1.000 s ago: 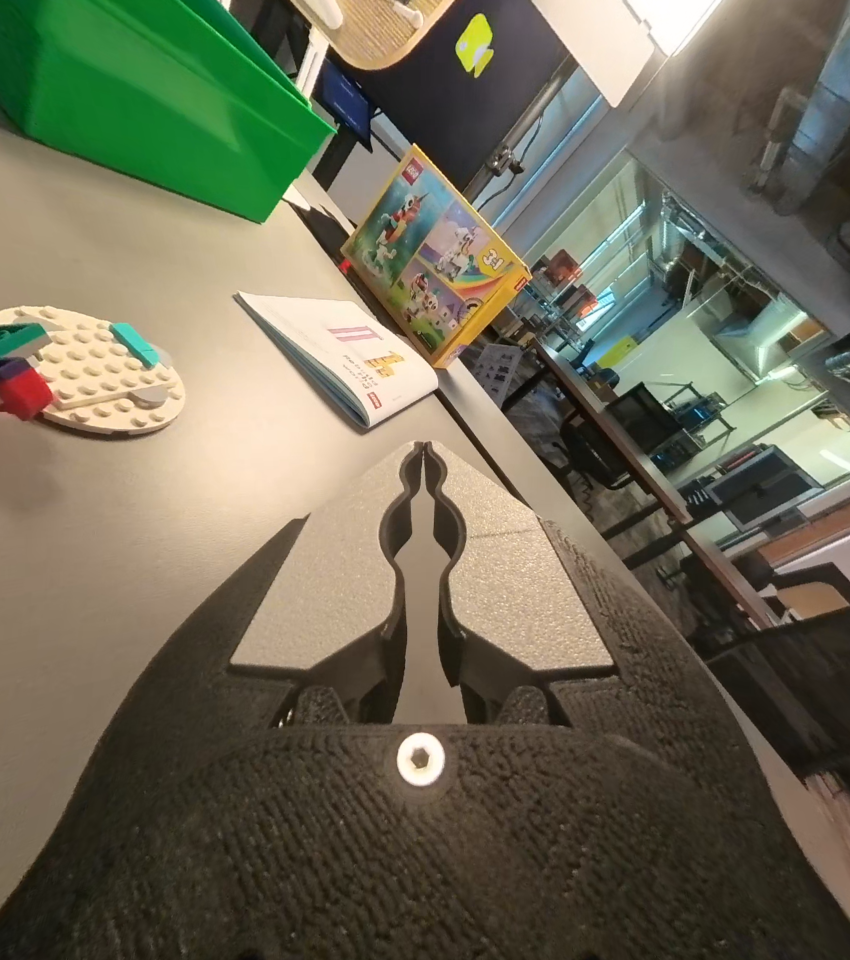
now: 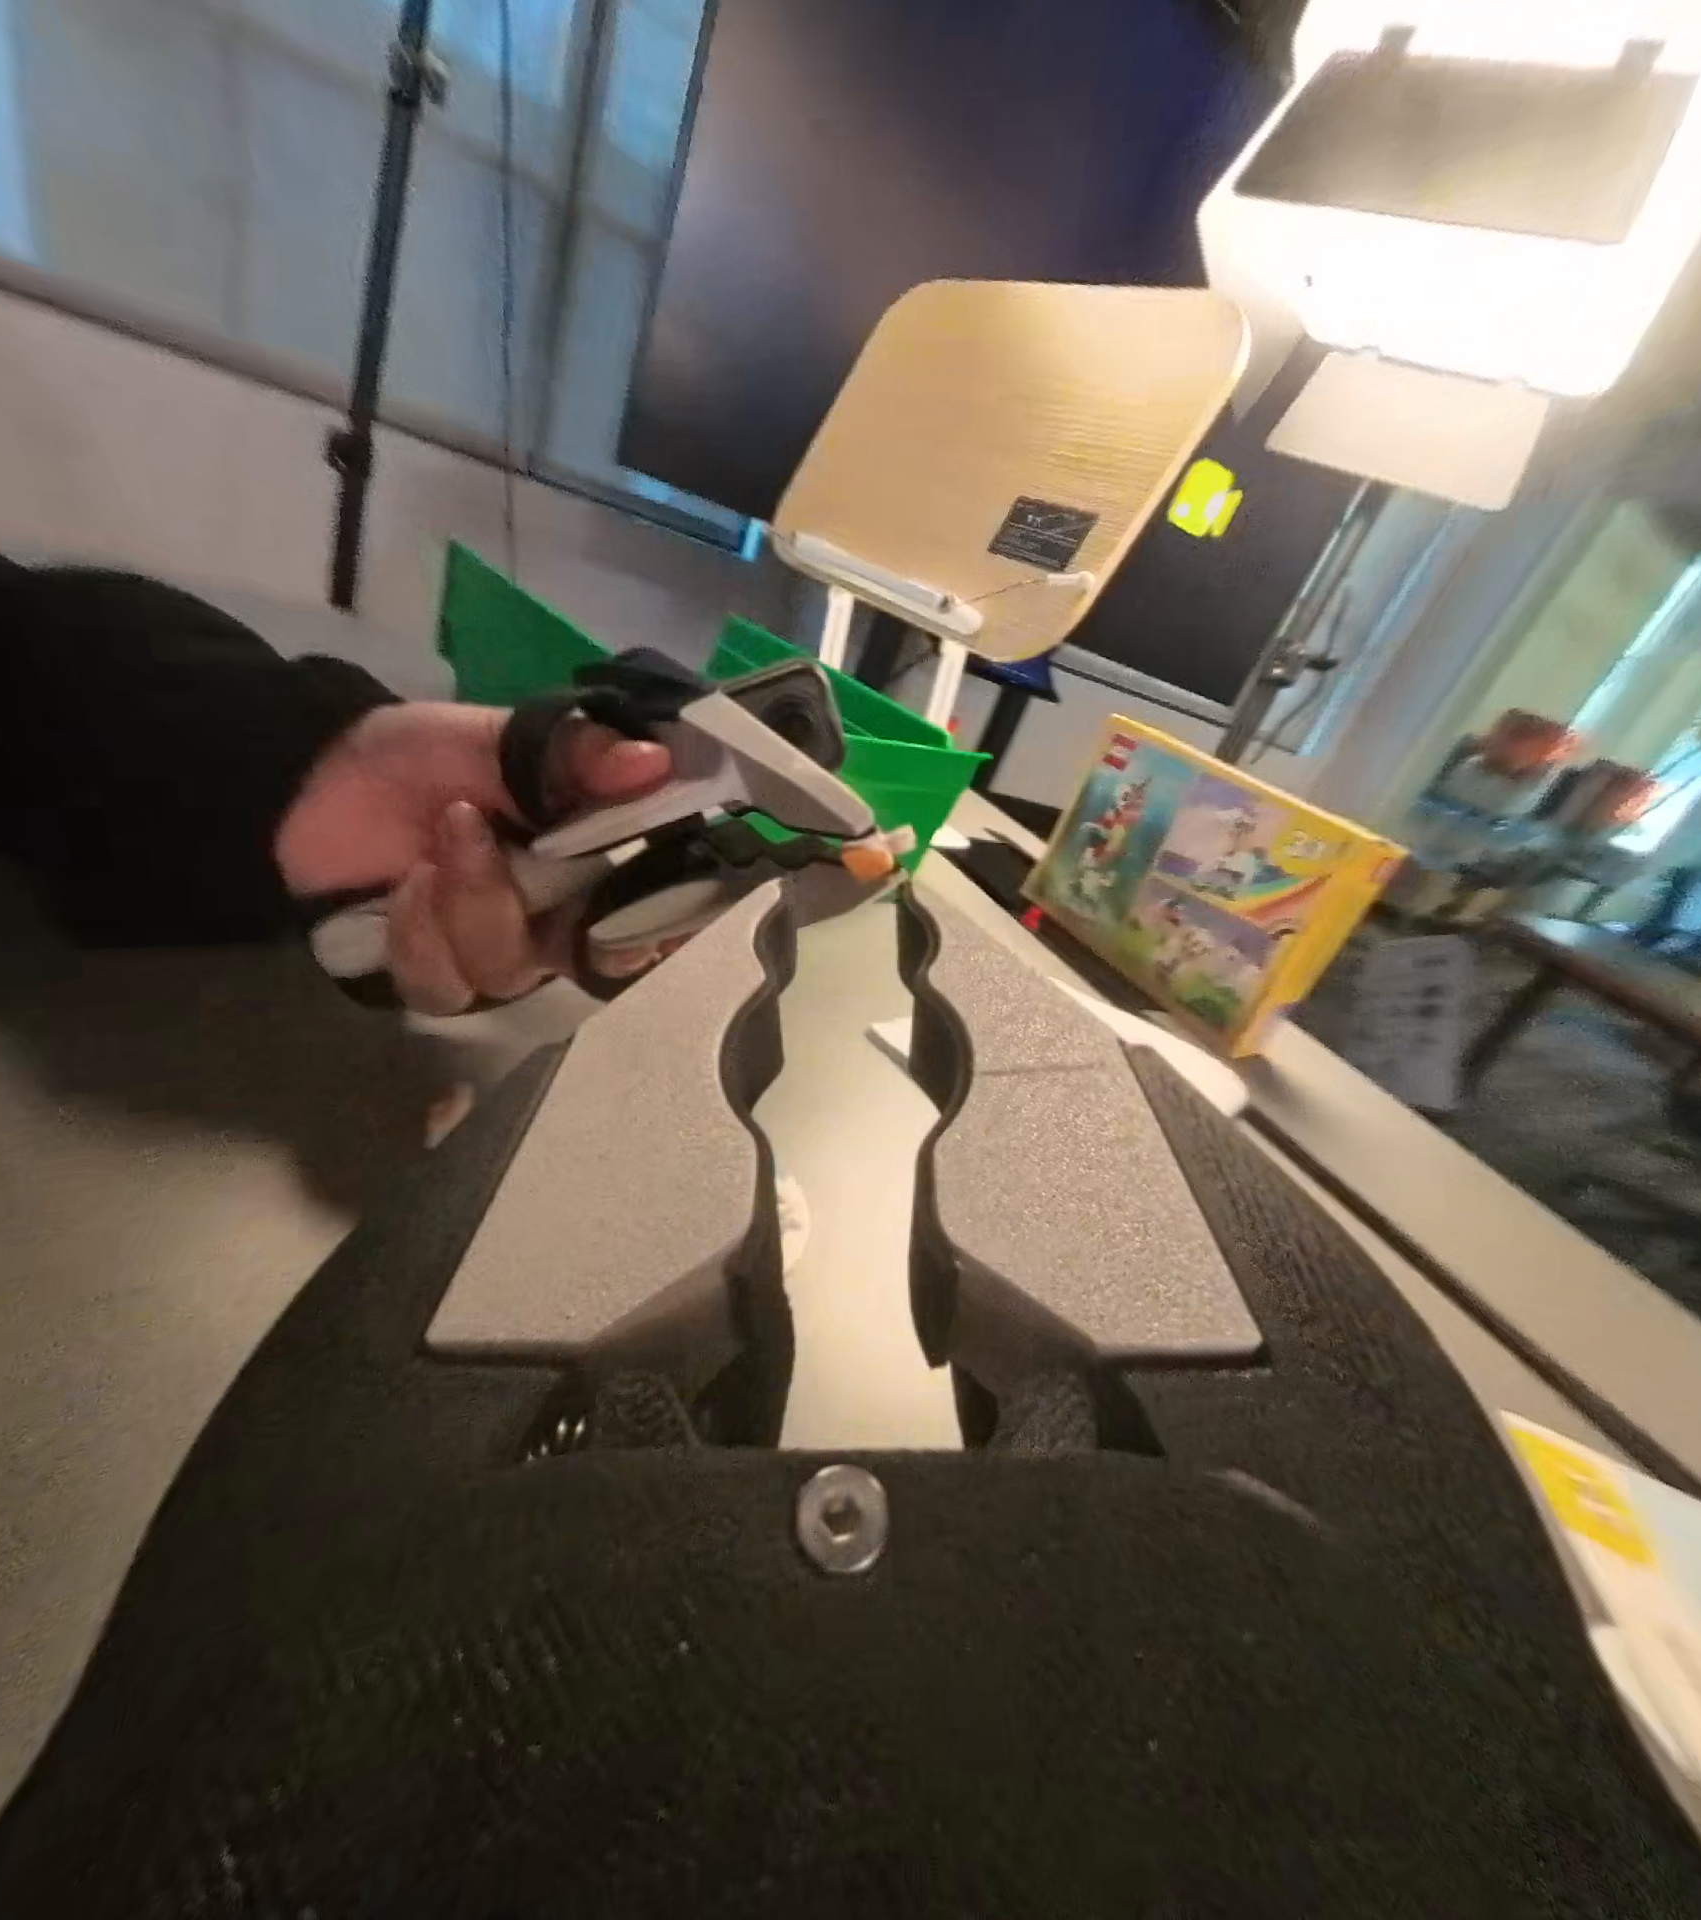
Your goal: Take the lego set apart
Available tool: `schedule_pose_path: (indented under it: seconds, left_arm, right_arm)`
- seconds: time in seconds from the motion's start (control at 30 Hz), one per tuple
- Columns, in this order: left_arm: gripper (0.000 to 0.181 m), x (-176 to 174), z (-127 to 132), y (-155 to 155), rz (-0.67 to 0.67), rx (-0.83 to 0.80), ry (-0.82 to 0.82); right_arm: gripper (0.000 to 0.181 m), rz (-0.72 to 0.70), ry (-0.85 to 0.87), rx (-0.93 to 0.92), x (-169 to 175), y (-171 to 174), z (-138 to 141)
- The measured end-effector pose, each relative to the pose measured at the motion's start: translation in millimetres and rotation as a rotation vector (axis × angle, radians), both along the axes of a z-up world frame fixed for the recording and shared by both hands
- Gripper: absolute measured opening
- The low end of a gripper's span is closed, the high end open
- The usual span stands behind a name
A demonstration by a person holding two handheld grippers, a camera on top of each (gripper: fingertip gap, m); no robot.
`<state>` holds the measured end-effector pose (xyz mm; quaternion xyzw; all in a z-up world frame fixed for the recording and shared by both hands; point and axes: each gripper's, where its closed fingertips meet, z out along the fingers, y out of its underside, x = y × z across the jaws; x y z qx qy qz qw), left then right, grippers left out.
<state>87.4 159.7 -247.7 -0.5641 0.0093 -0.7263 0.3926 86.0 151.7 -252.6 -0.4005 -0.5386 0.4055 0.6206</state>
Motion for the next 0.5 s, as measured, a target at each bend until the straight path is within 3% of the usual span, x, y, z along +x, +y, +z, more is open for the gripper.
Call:
schedule_pose_path:
  seconds: [0.33, 0.5]
  left_arm:
    - [0.006, 7, -7, 7, 0.021, -0.042, -0.012]
    - [0.006, 9, -10, 6, -0.001, -0.041, 0.020]
  right_arm:
    - [0.010, -0.161, -0.035, 0.113, -3, 14, -4]
    - [0.006, -0.135, -0.081, 0.101, -2, 14, -7]
